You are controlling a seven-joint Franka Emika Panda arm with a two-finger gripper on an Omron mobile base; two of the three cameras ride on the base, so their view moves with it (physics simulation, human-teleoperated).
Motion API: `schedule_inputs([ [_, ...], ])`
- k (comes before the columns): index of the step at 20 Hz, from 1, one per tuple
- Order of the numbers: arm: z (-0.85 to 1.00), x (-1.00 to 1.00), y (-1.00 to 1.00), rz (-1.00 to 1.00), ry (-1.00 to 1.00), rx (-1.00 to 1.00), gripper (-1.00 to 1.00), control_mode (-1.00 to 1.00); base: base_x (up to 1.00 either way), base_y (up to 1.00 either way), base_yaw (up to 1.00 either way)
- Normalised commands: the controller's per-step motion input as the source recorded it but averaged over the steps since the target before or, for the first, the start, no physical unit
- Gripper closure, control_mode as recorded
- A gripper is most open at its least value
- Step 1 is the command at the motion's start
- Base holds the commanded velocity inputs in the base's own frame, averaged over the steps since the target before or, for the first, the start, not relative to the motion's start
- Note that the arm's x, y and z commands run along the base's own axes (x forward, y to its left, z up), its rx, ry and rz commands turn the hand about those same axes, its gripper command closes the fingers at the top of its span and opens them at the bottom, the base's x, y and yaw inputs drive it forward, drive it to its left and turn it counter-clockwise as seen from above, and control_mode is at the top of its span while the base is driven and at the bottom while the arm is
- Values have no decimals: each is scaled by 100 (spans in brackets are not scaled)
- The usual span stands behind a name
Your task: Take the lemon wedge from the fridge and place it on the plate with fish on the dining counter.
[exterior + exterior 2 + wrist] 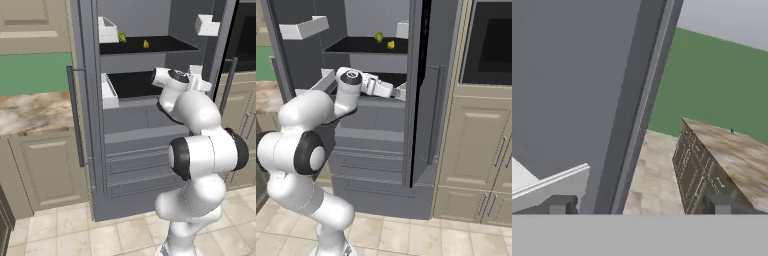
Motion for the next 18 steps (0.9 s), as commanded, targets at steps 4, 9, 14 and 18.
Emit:
schedule_inputs([
  [4, -27, 27, -98, -7, 25, -7, -100, -100, 0, 0, 0],
  [9, -28, 7, -100, -13, 27, -6, -100, -100, 0, 0, 0],
  [14, -35, -11, -100, -16, 20, 0, -100, -100, 0, 0, 0],
  [18, -15, -56, -84, -5, -3, 10, -100, -100, 0, 0, 0],
])
